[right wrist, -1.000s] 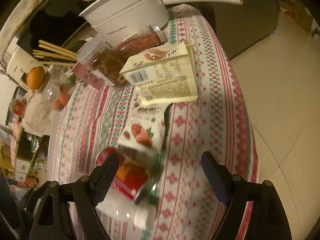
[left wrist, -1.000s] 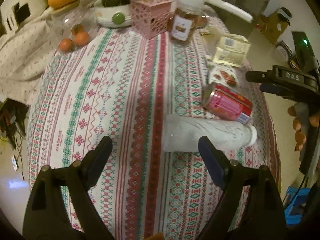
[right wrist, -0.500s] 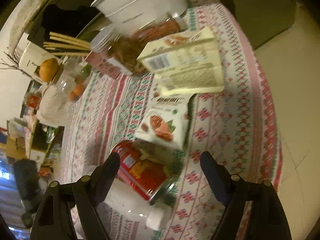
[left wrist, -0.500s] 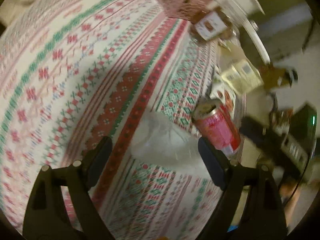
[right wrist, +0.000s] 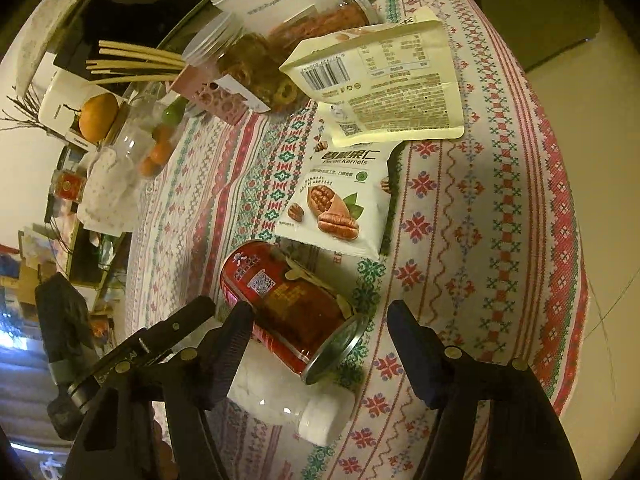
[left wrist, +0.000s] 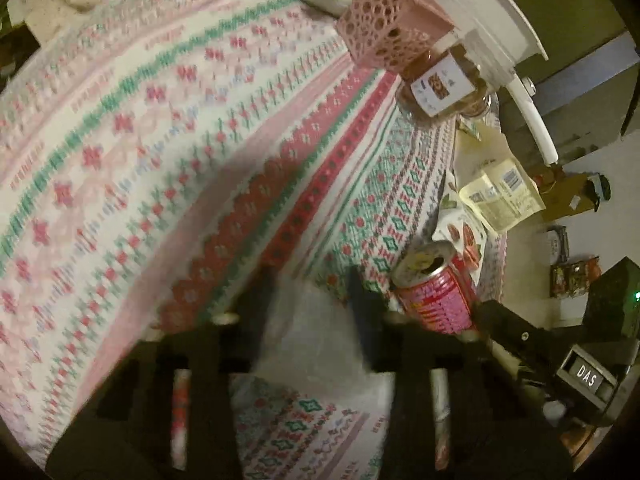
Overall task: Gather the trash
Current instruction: 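Grasp the milky white plastic bottle lying on the table with the left tool, then grasp the red drink can with the right tool while the left holds its bottle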
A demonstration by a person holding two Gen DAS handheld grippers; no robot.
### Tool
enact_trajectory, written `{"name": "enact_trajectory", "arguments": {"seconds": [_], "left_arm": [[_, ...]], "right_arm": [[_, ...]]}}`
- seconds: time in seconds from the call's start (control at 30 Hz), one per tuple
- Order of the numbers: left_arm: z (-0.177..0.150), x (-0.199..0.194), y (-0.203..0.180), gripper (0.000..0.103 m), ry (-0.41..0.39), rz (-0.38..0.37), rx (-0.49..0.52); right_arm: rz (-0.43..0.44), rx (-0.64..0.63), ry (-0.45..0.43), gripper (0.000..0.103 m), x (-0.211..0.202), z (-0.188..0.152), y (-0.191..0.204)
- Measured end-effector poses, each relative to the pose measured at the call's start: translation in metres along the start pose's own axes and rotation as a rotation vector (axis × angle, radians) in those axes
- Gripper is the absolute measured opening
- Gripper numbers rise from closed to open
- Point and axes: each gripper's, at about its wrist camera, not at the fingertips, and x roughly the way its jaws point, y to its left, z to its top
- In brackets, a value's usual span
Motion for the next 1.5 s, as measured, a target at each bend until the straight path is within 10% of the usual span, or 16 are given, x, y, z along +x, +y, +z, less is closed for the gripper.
{"name": "enact_trajectory", "arguments": {"seconds": [0.2,0.23,0.3,0.5,0.7,0.83,1.13,1.23,1.5], "left_arm": [[0.01,-0.005,-0.002,0.02,0.113,0.002,0.125],[0.01,-0.006,-0.002,0.024,0.134,0.014,0.146],[0.011,-0.006,-0.003,0.068,0.17,0.034,0.197],[0.001,-0.006,-0.017,0.074,0.23,0.013,0.37],[-0.036,-0.022,-0.067,0.074,0.13,0.062,0.884],[-0.055,-0.01,-0.092,0.074,0.203,0.028,1.135],[-0.11,0.031,-0.135,0.074,0.39,0.212,1.684],[-0.121,0.047,-0.133,0.076,0.439,0.322,1.767],[-0.102,0.027,-0.112,0.059,0.311,0.223,1.573]], "right_arm": [[-0.1,-0.128,0.002,0.071,-0.007,0.007,0.026],[-0.116,-0.148,0.002,0.071,-0.007,0.008,0.031],[-0.136,-0.171,0.007,0.071,-0.007,0.007,0.037],[-0.135,-0.157,0.002,0.071,-0.015,0.002,0.034],[-0.113,-0.111,-0.011,0.071,-0.037,-0.011,0.014],[-0.137,-0.114,-0.016,0.071,-0.055,-0.023,-0.002],[-0.133,-0.045,-0.046,0.071,-0.081,-0.049,-0.045],[-0.139,-0.027,-0.044,0.071,-0.084,-0.057,-0.056],[-0.145,-0.009,-0.04,0.071,-0.089,-0.071,-0.072]]}}
